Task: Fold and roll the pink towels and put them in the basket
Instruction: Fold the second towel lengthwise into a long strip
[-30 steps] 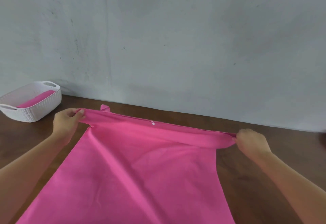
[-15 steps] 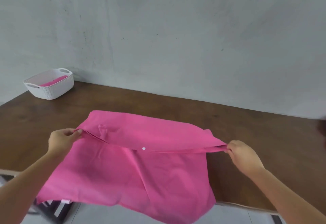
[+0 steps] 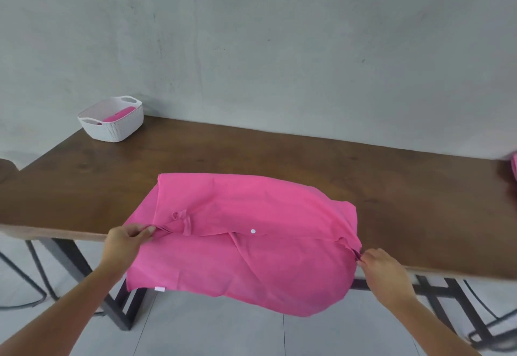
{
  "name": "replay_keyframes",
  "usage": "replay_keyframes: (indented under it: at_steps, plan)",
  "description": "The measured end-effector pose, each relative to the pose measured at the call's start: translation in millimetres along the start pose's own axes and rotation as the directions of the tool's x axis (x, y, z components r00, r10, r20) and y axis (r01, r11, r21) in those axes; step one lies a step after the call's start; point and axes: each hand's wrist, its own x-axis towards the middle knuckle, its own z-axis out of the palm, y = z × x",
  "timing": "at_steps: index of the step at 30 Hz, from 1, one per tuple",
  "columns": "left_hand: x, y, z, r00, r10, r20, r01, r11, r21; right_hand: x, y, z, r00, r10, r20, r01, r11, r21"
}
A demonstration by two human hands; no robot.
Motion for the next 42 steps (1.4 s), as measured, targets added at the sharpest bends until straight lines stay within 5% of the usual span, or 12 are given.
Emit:
replay_keyframes:
  at_steps: [7, 17, 25, 32, 42]
  plan:
    - [-36, -30, -65, 0.993, 0.003, 0.118, -0.009, 0.999, 0.046, -70, -63, -18, 0.981, 0.174, 0.086, -0.172, 0.985, -0.026]
    - [-47, -39, -151, 1.000, 0.012, -0.007, -0.012, 1.000, -0.018, -116, -110, -77, 0.906, 0.396, 0.148, -0.386, 0.918, -0.094]
    - [-47, -29, -177, 0.995, 0.040, -0.094, -0.049, 0.994, -0.096, -93, -120, -101, 0.894, 0.439, 0.086, -0.432, 0.897, -0.092]
    - [-49, -30, -186, 0.994, 0.054, -0.095, -0.063, 0.994, -0.093, -89, -126, -120, 0.910, 0.413, 0.029, -0.413, 0.901, 0.135]
    - [-43, -33, -185, 0.995, 0.088, -0.045, -0.090, 0.994, -0.066, -88, -131, -133, 0.901, 0.430, 0.063, -0.432, 0.869, 0.241]
